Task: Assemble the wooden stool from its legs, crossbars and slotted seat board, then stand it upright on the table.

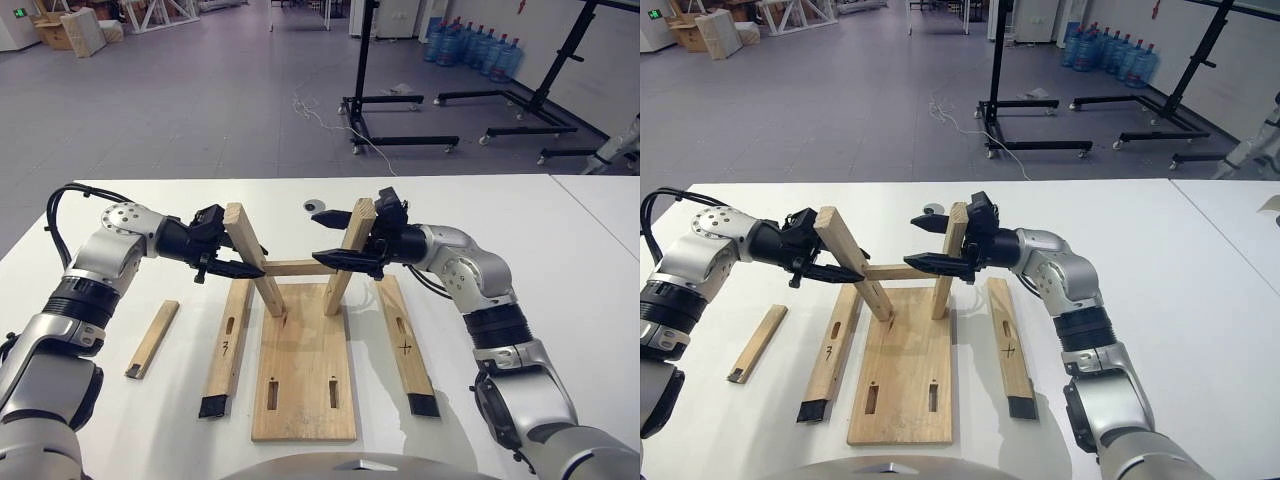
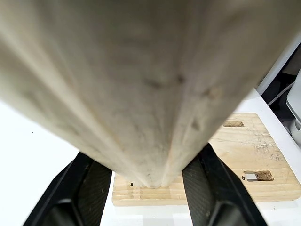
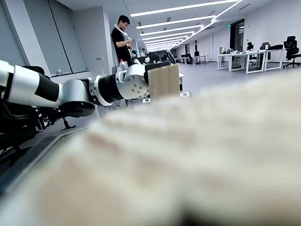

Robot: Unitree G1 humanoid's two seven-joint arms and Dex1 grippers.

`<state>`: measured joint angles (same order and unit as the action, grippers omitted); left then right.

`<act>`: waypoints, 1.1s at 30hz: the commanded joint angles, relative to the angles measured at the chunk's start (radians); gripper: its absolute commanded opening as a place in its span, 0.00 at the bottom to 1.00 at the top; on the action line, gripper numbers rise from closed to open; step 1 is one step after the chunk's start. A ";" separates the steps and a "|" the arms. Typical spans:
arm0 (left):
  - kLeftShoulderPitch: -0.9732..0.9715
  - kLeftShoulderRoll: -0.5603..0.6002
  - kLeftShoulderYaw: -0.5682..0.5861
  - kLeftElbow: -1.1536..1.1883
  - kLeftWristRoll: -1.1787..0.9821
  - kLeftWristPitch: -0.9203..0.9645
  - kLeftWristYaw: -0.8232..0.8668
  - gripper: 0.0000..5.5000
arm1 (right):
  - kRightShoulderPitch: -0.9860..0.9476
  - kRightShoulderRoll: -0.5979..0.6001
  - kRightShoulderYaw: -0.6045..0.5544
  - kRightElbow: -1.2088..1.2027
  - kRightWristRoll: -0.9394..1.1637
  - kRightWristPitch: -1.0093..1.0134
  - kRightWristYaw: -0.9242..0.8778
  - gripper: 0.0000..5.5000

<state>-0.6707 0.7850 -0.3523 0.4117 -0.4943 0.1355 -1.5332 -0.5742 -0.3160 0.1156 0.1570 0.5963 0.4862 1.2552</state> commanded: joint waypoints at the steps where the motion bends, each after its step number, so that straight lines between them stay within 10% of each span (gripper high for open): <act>1: 0.000 -0.115 -0.244 -0.065 0.258 -0.022 -0.065 0.37 | -0.042 0.176 0.234 0.021 -0.083 0.021 0.002 0.88; 21: 0.097 0.003 -0.026 -0.136 0.101 0.065 0.009 0.37 | 0.119 -0.099 -0.103 -0.139 0.049 0.051 -0.084 0.88; 33: 0.078 0.005 0.130 -0.145 0.109 0.129 0.043 0.70 | 0.108 -0.107 -0.153 -0.145 0.078 0.039 -0.113 0.88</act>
<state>-0.5789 0.7721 -0.2522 0.2836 -0.3898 0.2591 -1.4837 -0.4517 -0.4161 -0.0083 0.0267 0.6504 0.5201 1.1510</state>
